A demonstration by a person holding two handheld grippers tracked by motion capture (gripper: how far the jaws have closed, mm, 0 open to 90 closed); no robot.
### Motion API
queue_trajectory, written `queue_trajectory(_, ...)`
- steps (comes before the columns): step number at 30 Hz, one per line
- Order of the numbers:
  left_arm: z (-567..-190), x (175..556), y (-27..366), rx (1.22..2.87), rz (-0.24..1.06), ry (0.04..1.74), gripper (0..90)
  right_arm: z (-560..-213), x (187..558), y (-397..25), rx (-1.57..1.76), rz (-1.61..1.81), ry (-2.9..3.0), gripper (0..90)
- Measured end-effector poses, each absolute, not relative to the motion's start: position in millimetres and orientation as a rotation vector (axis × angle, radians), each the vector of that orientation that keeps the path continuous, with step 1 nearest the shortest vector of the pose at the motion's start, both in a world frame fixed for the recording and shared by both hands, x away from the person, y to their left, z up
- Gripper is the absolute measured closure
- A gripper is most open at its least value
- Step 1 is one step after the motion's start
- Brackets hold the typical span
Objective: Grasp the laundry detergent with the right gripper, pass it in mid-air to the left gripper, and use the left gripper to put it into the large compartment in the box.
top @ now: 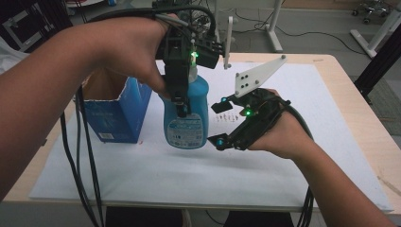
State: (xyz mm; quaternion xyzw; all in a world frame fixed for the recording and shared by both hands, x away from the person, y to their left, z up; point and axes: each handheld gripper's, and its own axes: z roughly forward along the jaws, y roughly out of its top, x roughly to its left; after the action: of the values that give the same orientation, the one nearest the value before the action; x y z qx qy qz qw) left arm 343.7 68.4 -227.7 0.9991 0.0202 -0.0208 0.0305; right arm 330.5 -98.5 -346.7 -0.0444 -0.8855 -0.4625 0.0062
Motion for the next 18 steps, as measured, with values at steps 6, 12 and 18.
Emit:
queue_trajectory(6, -223.7, 345.2, 71.2, 3.078, -0.064, 0.095, 39.5, -340.3, 335.0, -115.1, -0.161, -1.409, -2.806, 11.8)
queue_trajectory(12, -214.5, 346.2, 77.3, 3.078, -0.063, 0.141, 39.5, -328.7, 339.1, -130.4, -0.171, -1.313, -2.883, 4.7)
queue_trajectory(18, -199.3, 349.2, 87.5, 3.076, -0.059, 0.237, 39.5, -311.7, 344.6, -144.3, -0.184, -1.127, -3.004, 0.8)
